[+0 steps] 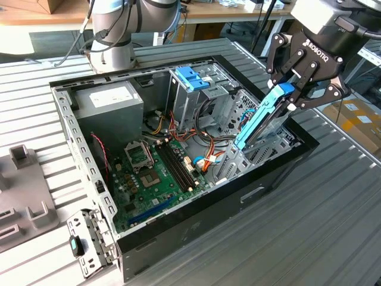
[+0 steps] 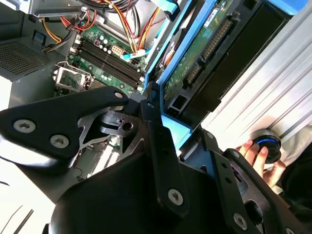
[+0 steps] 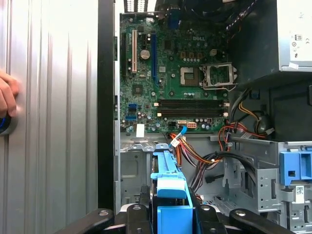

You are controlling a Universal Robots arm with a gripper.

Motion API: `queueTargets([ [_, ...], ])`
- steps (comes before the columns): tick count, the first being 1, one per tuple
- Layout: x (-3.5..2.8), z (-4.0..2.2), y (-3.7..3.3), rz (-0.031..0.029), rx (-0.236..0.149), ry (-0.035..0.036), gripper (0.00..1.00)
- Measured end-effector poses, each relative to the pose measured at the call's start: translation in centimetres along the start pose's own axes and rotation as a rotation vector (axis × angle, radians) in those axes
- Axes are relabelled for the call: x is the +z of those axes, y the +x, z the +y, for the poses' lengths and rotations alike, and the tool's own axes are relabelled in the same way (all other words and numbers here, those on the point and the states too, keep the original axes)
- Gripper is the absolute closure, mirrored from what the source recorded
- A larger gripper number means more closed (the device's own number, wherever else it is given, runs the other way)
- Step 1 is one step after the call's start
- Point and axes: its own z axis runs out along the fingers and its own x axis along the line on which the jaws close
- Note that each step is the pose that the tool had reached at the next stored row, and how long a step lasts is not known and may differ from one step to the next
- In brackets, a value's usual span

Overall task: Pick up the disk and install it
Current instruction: 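Pick up the disk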

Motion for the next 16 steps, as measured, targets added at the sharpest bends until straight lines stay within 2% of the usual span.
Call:
queueTargets([
  [16, 0.62, -0.03, 0.06, 0.0, 0.0, 0.0, 0.63],
])
